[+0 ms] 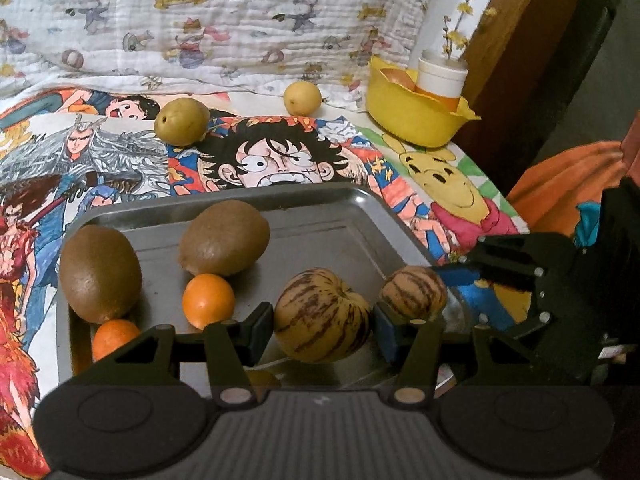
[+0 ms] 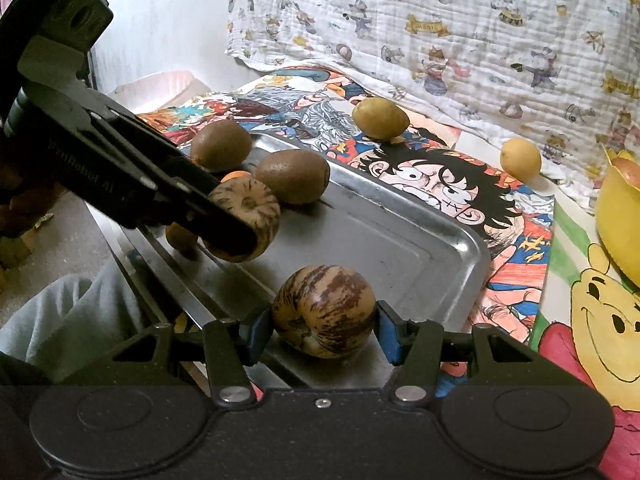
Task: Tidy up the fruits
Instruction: 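Open the left tool to set the melon in the tray while the right tool releases its melon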
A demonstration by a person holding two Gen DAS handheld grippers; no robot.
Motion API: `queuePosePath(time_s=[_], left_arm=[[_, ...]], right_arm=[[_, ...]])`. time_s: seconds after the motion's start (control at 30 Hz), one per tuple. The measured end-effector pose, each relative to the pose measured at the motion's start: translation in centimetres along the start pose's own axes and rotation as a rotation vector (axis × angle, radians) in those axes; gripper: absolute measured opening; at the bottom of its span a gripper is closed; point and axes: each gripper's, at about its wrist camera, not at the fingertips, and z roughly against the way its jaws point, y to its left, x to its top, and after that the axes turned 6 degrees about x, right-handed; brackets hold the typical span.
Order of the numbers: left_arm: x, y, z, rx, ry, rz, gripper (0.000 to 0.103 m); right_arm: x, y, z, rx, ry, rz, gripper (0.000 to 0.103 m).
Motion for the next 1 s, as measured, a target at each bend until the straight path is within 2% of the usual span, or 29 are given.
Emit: queuePosePath(time_s=[0.23,0.57,0.9,1.0], left_arm=[[-0.7,-0.9,-0.2,0.039,0.003,-0.088,0.058],[-1.3,-2.7,-0.2,0.089,-0.013,-0.218,0.059],[-1.3,-2.9,-0.1,0.096,-0.003,-0.206,0.059],[-1.4,-3.0,0.2,0.090,-0.004,-0.208,0.064]], right_arm=[[-0.7,0.2,0.5,-0.042,0.005,0.047,0.056],[-0.9,0.2,0.6,-0.043,-0.001,0.037,0.057],[-1.5,0.1,1.1,-0.028,-0.023,0.019,0.060],[-1.7,0.1,1.5,-0.028,-0.031,0.018,0.063]])
